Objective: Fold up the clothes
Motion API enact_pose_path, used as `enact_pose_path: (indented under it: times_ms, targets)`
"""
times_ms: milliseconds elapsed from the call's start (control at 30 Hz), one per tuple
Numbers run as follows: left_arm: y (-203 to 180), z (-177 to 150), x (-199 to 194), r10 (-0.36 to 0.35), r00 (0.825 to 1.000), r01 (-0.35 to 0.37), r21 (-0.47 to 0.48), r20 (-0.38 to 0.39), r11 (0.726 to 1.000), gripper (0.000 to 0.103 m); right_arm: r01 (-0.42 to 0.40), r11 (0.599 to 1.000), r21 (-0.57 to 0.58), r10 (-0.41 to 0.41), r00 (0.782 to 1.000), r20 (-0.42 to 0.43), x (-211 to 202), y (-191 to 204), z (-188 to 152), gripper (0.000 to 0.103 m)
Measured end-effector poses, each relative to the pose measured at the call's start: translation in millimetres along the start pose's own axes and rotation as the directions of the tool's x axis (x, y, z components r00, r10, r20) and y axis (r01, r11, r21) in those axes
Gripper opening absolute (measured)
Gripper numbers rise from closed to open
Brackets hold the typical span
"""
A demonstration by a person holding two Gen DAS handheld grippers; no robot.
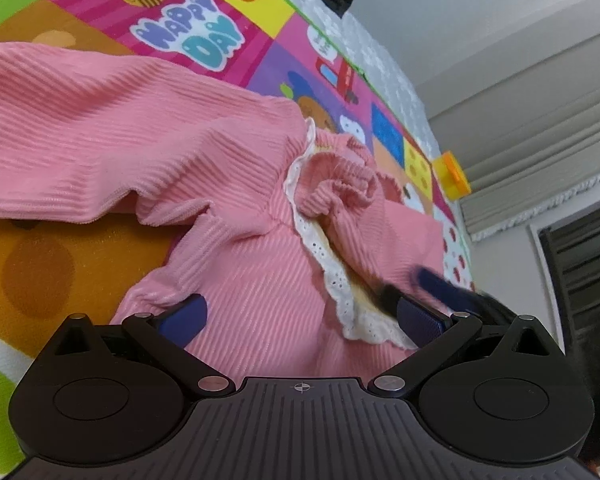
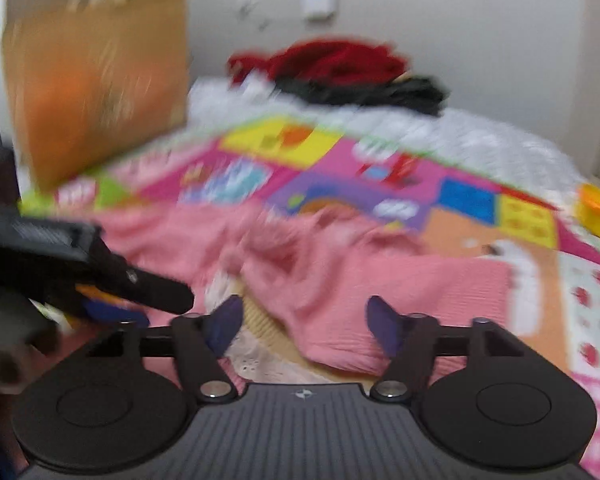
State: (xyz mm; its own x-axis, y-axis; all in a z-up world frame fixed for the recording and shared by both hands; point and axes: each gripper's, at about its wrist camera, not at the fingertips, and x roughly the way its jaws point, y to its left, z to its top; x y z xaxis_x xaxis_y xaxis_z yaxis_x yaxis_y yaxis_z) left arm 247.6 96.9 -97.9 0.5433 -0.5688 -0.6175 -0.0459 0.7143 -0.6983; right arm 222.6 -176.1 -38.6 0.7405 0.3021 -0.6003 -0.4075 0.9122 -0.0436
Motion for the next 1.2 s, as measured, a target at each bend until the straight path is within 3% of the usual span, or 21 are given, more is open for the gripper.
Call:
enact_pose_path:
  times_ms: [100,200,333,467,567,667,700,767,833,867,900,1067,1200]
  targets:
    - [-0.6,0.2,-14.9,0.004,0.995,-0.002,-0.025,0.099,1.0,0.103,0.058,0.994,0.096,-0.067,0.993,0.095,-41.1,-19.0,-3.9,0.102]
    - [10.3,0.3,-40.5,0.016,0.976,0.012,-0.128,0.217,0.992,0.102,0.108,0.975,0.194,-0.136,0.981,0.14,-58.5,-40.8,-5.7,0.103]
    - [21.9,0.8,-71.1,0.145,0.931,-0.068,-0.231,0.336,0.971,0.085,0.096,0.892,0.443,-0.174,0.975,0.139,-57.1,-88.3,-10.0,0.103]
    - [39.2,1.6,-76.9,0.259,0.916,-0.141,-0.36,0.305,0.922,0.085,0.076,0.829,0.554,-0.186,0.972,0.145,-63.8,-118.4,-18.7,0.103]
    - [53.0,3.0,-72.4,0.345,0.903,-0.2,-0.459,0.257,0.866,0.084,0.058,0.794,0.605,-0.205,0.963,0.177,-71.9,-133.6,-21.9,0.103]
    - [57.5,17.7,-63.9,0.384,0.883,-0.227,-0.472,0.269,0.852,0.084,0.054,0.749,0.661,-0.233,0.955,0.186,-76.8,-146.4,-26.4,0.103]
    - [56.1,25.2,-59.6,0.397,0.874,-0.247,-0.449,0.279,0.859,0.083,0.067,0.741,0.668,-0.251,0.95,0.184,-78.6,-149.9,-27.4,0.103]
    - [49.1,44.4,-47.3,0.453,0.839,-0.349,-0.34,0.302,0.873,0.066,0.09,0.725,0.683,-0.284,0.942,0.178,-82.4,-157.4,-29.6,0.103]
    - [43.2,58.8,-33.9,0.51,0.806,-0.46,-0.222,0.302,0.86,0.032,0.093,0.7,0.708,-0.298,0.939,0.172,-84.3,-165.8,-33.0,0.103]
    - [38.9,66.2,-29.8,0.528,0.796,-0.501,-0.167,0.295,0.849,0.024,0.094,0.687,0.72,-0.305,0.937,0.168,-85.3,-170.0,-34.8,0.103]
    - [32.7,71.1,-31.4,0.523,0.798,-0.507,-0.137,0.298,0.851,0.015,0.102,0.676,0.73,-0.316,0.935,0.162,-84.9,-173.5,-36.0,0.103]
    - [-32.1,79.1,-58.0,0.365,0.84,-0.404,0.014,0.401,0.915,0.014,0.136,0.611,0.78,-0.373,0.918,0.132,-87.0,-187.9,-43.1,0.103]
    - [-105.4,70.7,-50.2,0.208,0.881,-0.322,0.217,0.426,0.922,0.014,0.118,0.564,0.817,-0.372,0.92,0.124,-89.1,-194.4,-48.9,0.103]
